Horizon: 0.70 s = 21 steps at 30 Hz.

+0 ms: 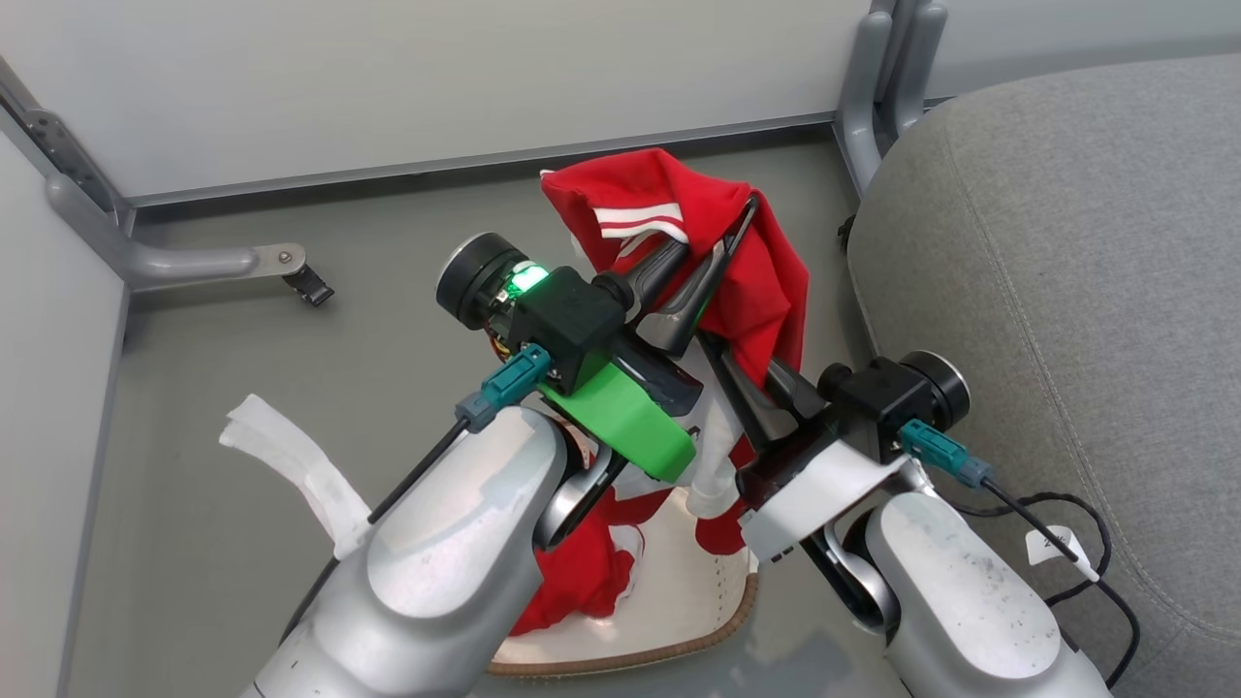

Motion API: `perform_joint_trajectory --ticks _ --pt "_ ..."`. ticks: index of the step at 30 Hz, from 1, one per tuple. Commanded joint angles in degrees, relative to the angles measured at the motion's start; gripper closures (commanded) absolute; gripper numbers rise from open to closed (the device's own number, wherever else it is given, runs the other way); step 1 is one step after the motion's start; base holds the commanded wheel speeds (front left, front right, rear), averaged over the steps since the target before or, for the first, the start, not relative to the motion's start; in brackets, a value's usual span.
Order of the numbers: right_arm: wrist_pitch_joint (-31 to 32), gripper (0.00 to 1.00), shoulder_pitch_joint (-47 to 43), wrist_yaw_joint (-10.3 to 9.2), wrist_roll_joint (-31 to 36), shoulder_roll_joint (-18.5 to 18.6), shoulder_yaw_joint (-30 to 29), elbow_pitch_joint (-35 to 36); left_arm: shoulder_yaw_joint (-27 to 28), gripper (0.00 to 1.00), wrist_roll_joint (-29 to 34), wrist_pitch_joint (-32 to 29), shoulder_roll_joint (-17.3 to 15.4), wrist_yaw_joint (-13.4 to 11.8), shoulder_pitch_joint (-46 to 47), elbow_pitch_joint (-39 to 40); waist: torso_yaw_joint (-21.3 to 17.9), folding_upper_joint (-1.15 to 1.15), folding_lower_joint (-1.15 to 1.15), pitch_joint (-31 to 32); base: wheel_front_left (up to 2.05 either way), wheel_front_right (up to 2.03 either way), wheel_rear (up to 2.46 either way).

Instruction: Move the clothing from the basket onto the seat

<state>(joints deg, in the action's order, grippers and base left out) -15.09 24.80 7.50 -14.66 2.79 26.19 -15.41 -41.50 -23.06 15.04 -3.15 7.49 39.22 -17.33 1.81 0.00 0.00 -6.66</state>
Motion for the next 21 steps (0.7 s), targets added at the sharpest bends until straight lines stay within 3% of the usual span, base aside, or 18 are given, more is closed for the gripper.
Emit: perform_joint_trajectory --ticks 1,2,3,4,21 --pt "-0.12 1.00 -0.22 -0.02 -0.25 0.19 -0.21 0.33 -0.06 1.00 0.44 0.22 -0.14 -0.02 -0.42 -0.33 0.01 0.00 0.00 -0.03 0.00 0.00 0.00" --pt "-0.12 1.00 -0.26 -0.02 -0.24 0.19 -0.27 0.40 -0.04 1.00 0.49 0.22 -0.15 -0.02 -0.34 -0.48 0.01 0.00 0.00 -0.05 0.00 0.00 0.00" --pt "-0.12 1.00 -0.29 -0.02 -0.23 0.19 -0.30 0.39 0.08 0.80 0.58 0.21 -0.14 -0.02 -0.29 -0.62 0.02 0.00 0.00 -0.07 0.00 0.00 0.00" --pt "-0.12 1.00 -0.33 -0.02 -0.23 0.19 -0.35 0.40 0.25 0.00 0.73 0.21 -0.13 -0.02 -0.23 -0.76 0.03 0.00 0.00 -0.09 0.00 0.00 0.00" --pt "-0.12 1.00 -1.27 -0.02 0.22 0.19 -3.79 1.39 0.00 0.00 1.06 0.14 -0.57 -0.02 -1.00 -3.14 -1.47 0.00 0.00 -0.44 0.00 0.00 0.00"
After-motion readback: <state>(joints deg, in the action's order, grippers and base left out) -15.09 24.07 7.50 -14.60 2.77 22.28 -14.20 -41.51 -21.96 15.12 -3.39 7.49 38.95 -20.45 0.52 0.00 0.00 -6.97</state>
